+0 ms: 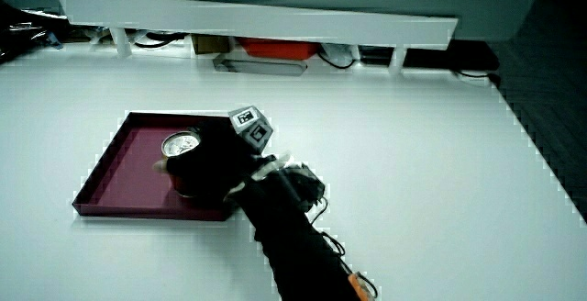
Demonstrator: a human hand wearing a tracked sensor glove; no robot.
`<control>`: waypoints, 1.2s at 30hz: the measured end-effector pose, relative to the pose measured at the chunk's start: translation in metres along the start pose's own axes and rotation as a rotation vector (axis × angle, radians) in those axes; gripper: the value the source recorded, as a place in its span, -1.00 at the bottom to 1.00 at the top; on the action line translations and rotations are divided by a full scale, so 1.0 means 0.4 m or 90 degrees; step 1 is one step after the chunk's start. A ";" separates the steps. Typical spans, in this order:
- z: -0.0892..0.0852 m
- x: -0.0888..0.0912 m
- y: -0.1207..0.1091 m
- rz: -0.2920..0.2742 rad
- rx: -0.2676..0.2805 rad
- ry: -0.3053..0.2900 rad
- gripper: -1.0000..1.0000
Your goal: Pick red bull from plate
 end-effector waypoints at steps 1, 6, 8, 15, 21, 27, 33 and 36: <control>0.000 -0.002 -0.001 -0.013 -0.005 0.006 0.50; 0.001 -0.004 -0.004 -0.008 0.003 0.007 0.67; 0.002 0.000 -0.004 0.002 0.007 0.018 0.73; 0.003 -0.001 -0.013 0.011 0.019 0.015 0.97; 0.013 -0.004 -0.021 0.039 0.017 0.041 1.00; 0.062 -0.053 -0.069 0.071 0.016 0.098 1.00; 0.117 -0.107 -0.137 0.069 0.017 0.082 1.00; 0.144 -0.126 -0.174 0.053 0.023 0.057 1.00</control>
